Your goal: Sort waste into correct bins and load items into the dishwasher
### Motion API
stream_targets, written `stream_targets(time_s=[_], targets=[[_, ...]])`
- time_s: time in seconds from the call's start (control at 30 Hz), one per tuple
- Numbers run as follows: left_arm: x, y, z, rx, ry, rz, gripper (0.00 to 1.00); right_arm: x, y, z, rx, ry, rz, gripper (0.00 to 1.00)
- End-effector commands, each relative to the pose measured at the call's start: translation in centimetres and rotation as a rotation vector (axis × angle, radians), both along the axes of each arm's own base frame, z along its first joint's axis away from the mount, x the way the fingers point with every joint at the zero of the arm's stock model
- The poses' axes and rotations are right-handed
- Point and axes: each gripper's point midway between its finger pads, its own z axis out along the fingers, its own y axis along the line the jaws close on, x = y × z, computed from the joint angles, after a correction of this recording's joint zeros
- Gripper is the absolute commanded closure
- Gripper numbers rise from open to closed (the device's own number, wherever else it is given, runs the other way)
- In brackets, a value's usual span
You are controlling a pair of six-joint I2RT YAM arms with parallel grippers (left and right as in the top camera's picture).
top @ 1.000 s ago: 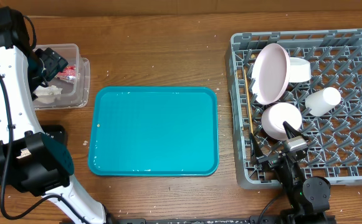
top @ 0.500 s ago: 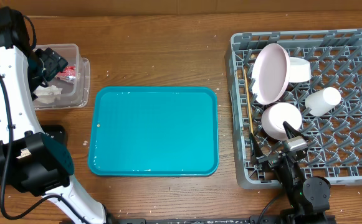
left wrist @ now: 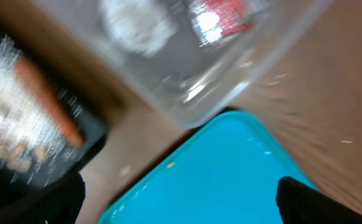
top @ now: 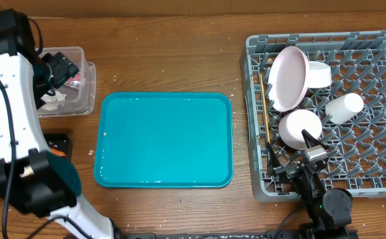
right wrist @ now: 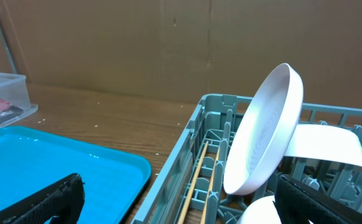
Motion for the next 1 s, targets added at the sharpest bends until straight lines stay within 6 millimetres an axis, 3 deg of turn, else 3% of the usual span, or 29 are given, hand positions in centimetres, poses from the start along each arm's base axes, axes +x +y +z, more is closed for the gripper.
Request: stream_targets(time_s=[0.0,0.17,0.5,0.7,0.97], targets=[[0.6,-4.2,3.6,0.022,-0.171,-0.226,0.0,0.0,-0.1,-0.2,-0.003,-0.005,-0.006,0.0],[0.3,-7.6,3.0,0.052,-0.256,-0.374,0.0,0.0,-0.1,-0.2,-0.003,-0.005,-0.006,0.0],[-4.2,-13.0,-3.4,0.052,-0.37,-0.525,0.0,0.0,-0.1,-0.2,-0.003,-0.005,-0.006,0.0],[-6.7,-14.5,-7.2,0.045,-0.517,-0.565,0.0,0.0,-0.1,-0.2,-0.003,-0.005,-0.006,0.0],[-8.6,-17.0,-8.7,0.148,-0.851,-0.8,0.0,0.0,-0.1,-0.2,-0.003,-0.005,-0.006,0.0]])
